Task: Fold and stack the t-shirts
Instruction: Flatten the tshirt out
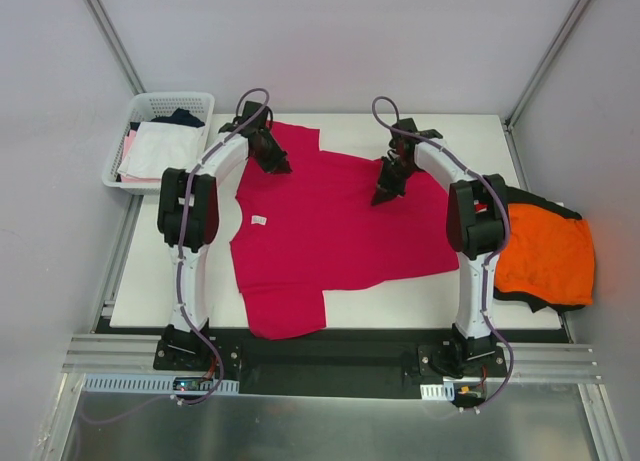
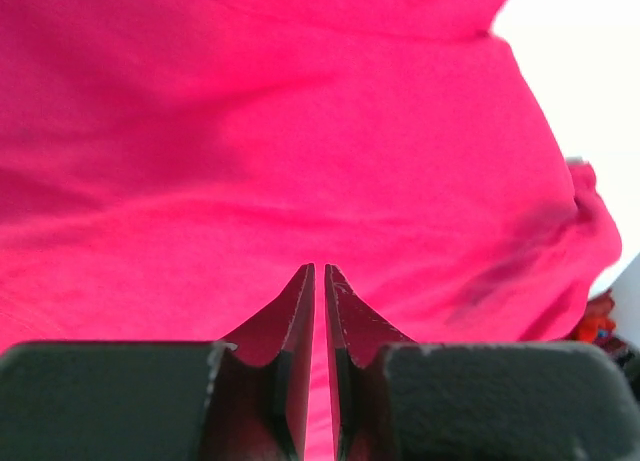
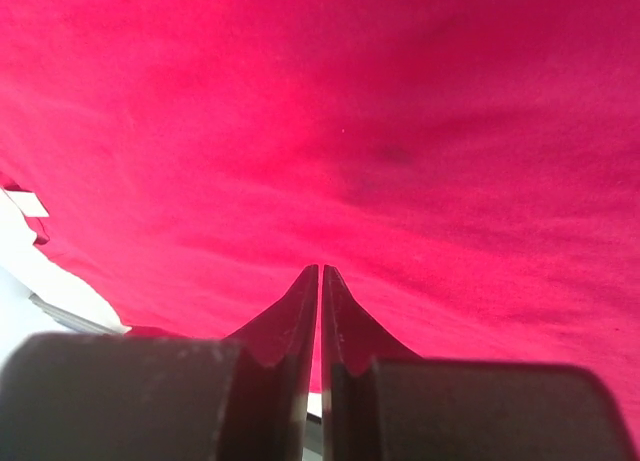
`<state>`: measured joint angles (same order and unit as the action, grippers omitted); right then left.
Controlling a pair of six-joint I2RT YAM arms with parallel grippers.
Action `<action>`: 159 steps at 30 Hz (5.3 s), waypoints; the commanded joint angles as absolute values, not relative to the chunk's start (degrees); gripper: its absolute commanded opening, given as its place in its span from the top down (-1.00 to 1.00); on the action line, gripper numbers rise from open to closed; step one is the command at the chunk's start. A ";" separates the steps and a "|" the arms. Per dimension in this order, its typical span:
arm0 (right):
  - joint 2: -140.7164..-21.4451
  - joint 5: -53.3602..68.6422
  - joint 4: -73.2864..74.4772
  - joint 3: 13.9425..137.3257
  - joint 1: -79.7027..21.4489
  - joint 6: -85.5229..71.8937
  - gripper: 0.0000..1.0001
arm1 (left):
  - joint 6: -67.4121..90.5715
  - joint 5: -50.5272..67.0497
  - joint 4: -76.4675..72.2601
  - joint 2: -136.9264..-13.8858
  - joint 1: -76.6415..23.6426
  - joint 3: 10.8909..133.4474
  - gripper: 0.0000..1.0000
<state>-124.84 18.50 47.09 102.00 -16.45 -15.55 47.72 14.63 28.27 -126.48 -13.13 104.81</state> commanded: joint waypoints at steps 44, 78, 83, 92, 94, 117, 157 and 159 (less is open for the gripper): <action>-134.20 21.70 39.40 122.16 -2.47 -21.44 0.29 | 45.53 24.43 28.56 -129.38 -22.23 110.83 0.74; -136.94 27.60 27.69 112.42 8.26 -21.80 0.28 | 42.19 38.23 24.17 -121.46 -27.60 88.60 0.71; -131.94 24.80 26.98 104.71 7.73 -21.71 0.30 | 41.40 38.58 24.26 -118.84 -27.60 87.02 0.71; -119.01 19.95 29.53 101.42 8.17 -18.81 0.30 | 36.83 31.04 25.66 -105.32 -27.60 82.09 0.70; -116.74 19.51 30.76 100.90 8.09 -18.63 0.30 | 35.69 27.44 27.15 -103.46 -27.60 82.44 0.69; -110.12 25.40 39.64 83.59 -4.48 -13.45 0.98 | 35.86 21.18 36.56 -102.83 -20.65 71.19 0.68; -134.73 29.45 42.28 108.63 -10.12 -20.56 0.98 | 38.85 10.02 53.08 -137.36 -14.95 113.63 0.68; -135.78 29.09 41.05 110.21 -9.23 -21.96 0.98 | 38.15 9.76 53.70 -138.60 -13.81 116.71 0.67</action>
<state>-134.19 28.82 41.98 106.02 -11.62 -18.65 38.33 12.93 53.80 -134.76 -16.58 111.87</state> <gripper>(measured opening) 0.017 0.160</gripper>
